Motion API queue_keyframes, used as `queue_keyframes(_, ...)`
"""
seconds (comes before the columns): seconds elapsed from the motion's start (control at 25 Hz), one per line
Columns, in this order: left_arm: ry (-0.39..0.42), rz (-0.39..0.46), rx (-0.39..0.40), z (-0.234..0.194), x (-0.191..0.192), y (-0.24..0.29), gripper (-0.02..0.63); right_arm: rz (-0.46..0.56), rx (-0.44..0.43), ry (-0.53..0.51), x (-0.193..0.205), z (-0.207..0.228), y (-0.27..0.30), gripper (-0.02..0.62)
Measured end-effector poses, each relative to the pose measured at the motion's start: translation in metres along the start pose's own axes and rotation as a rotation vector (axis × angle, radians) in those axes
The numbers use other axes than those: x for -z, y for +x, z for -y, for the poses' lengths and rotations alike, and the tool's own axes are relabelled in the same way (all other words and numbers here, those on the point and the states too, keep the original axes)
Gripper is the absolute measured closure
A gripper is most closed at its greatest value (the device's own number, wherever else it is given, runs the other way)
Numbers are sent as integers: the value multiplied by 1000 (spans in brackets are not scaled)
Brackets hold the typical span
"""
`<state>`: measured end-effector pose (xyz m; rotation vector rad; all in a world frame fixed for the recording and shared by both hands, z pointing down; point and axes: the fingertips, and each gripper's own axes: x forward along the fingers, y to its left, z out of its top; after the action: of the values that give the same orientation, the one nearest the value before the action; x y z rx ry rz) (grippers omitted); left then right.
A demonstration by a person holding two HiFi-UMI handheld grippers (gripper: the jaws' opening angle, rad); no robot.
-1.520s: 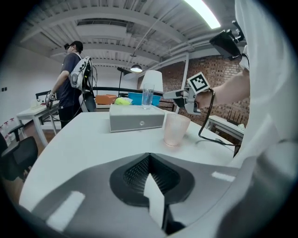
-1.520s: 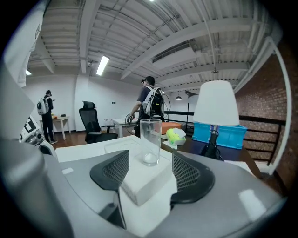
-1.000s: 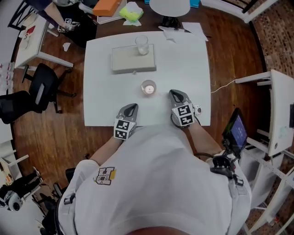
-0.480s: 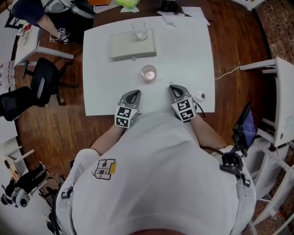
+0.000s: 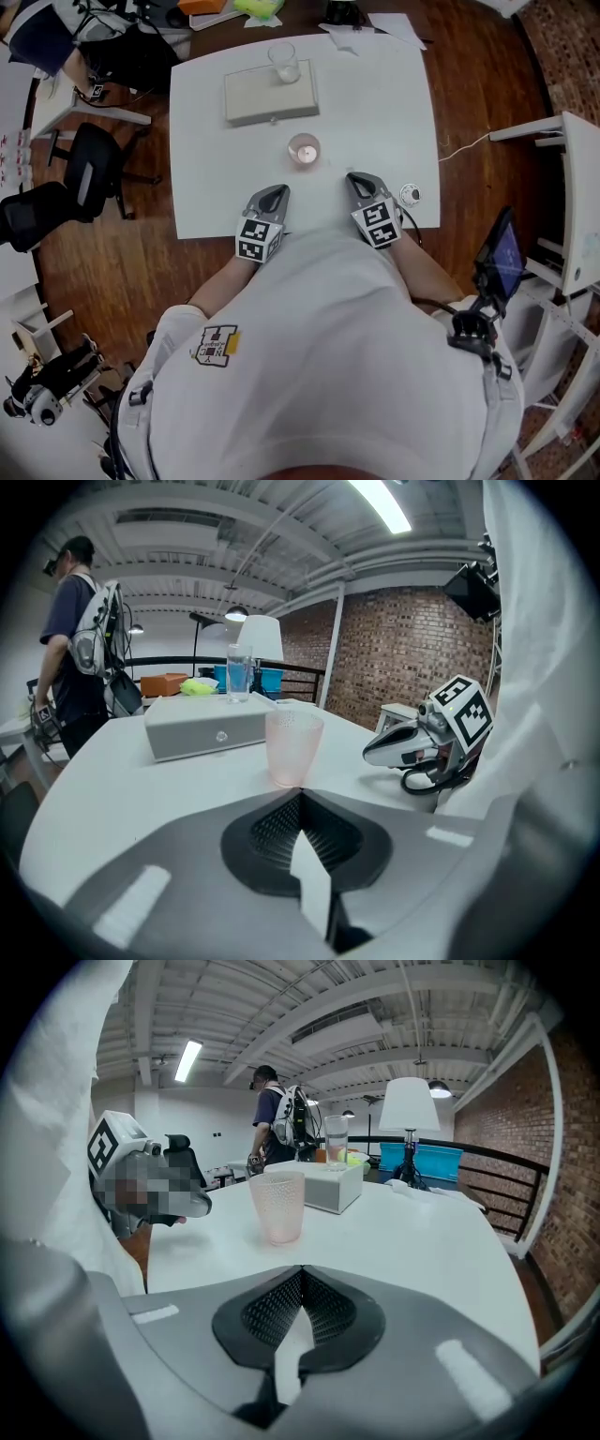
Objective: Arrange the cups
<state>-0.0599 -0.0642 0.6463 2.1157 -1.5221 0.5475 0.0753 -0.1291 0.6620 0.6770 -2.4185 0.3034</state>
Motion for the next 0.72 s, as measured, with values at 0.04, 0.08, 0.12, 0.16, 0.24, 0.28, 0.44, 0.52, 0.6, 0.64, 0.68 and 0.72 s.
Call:
queue_keyframes(0.04, 0, 0, 0, 0, 0, 0, 606, 1, 2, 1, 0, 0, 0, 595)
queue_keyframes(0.08, 1, 0, 0, -1, 0, 0, 606, 1, 5, 3, 0, 1, 0, 595)
queue_keyframes(0.12, 1, 0, 0, -1, 0, 0, 606, 0, 7, 4, 0, 1, 0, 595)
queue_keyframes(0.16, 2, 0, 0, -1, 0, 0, 606, 0, 8, 5, 0, 1, 0, 595)
queue_keyframes(0.24, -1, 3, 3, 0, 0, 0, 606, 1, 9, 7, 1, 1, -1, 595)
queue_keyframes(0.28, -5, 7, 4, 0, 0, 0, 606, 2, 10, 8, 1, 0, -1, 595)
queue_keyframes(0.44, -18, 39, -4, -2, -4, -2, 606, 5, 10, 6, 0, 0, -2, 595)
queue_keyframes(0.52, -20, 47, -5, -2, -5, -4, 606, 5, 11, 5, 0, -1, -2, 595)
queue_keyframes(0.6, -20, 49, -5, -2, -4, -5, 606, 5, 12, 5, 0, -3, -2, 595)
queue_keyframes(0.64, -20, 48, -5, -2, -4, -6, 606, 5, 11, 4, 0, -3, -2, 595)
queue_keyframes(0.68, -20, 47, -5, -2, -3, -6, 606, 5, 10, 3, 0, -4, -2, 595)
queue_keyframes(0.72, -20, 45, -5, -2, -3, -6, 606, 6, 9, 3, 0, -4, -2, 595)
